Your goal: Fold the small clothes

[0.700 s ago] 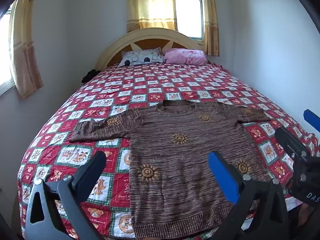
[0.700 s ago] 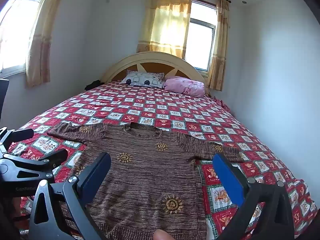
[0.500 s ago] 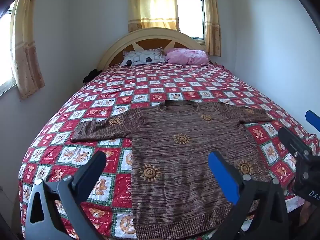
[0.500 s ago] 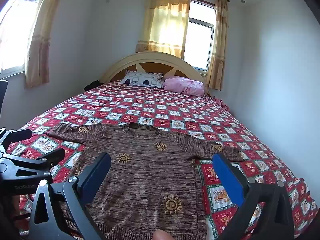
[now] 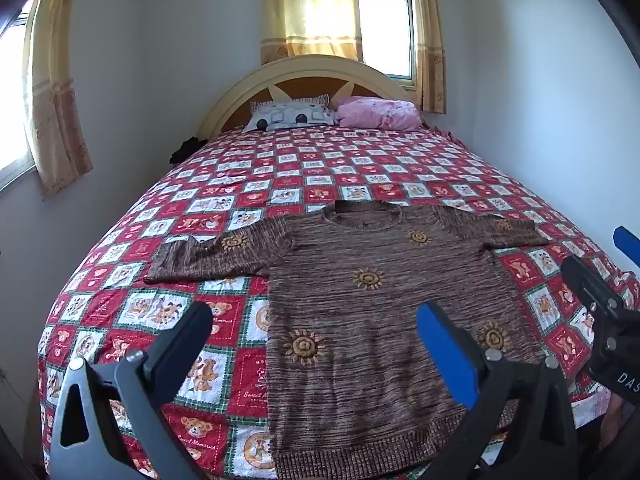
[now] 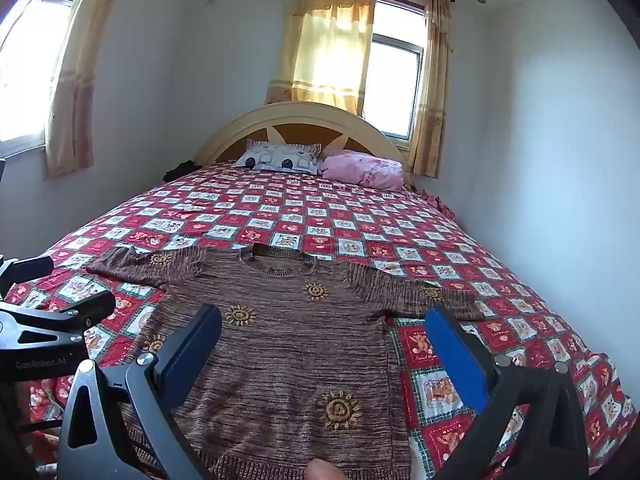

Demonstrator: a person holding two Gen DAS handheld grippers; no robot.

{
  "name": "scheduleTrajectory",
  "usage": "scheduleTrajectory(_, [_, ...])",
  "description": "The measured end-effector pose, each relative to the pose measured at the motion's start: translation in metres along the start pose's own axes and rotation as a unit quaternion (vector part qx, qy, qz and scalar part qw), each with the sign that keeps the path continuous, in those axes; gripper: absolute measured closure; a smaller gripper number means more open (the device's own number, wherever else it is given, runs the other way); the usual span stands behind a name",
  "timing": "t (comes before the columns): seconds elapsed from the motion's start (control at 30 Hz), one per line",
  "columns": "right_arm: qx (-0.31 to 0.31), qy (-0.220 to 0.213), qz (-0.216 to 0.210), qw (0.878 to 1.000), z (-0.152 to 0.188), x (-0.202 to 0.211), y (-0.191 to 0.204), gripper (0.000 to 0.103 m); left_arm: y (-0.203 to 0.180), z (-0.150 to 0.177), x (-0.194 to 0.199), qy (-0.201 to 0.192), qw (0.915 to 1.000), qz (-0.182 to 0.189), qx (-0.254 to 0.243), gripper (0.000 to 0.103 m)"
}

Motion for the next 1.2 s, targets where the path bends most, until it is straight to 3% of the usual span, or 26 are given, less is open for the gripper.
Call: scheduleTrajectory(1.2, [0.0, 0.009, 0.002, 1.0, 0.0054, -0.0067, 0.0, 0.001, 0.007, 0.0001, 0.0007, -0.006, 1.0, -0.001, 0.004, 0.0])
Point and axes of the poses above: each gripper's, at about its wrist camera, not at the fingertips, and x roughly against the way its jaws point, y to its left, z to its underside, the point moved 4 cm from there along -x, roughly the way its jaws point, and after that the axes turned 4 degrees about z, right-handed, at the moved point
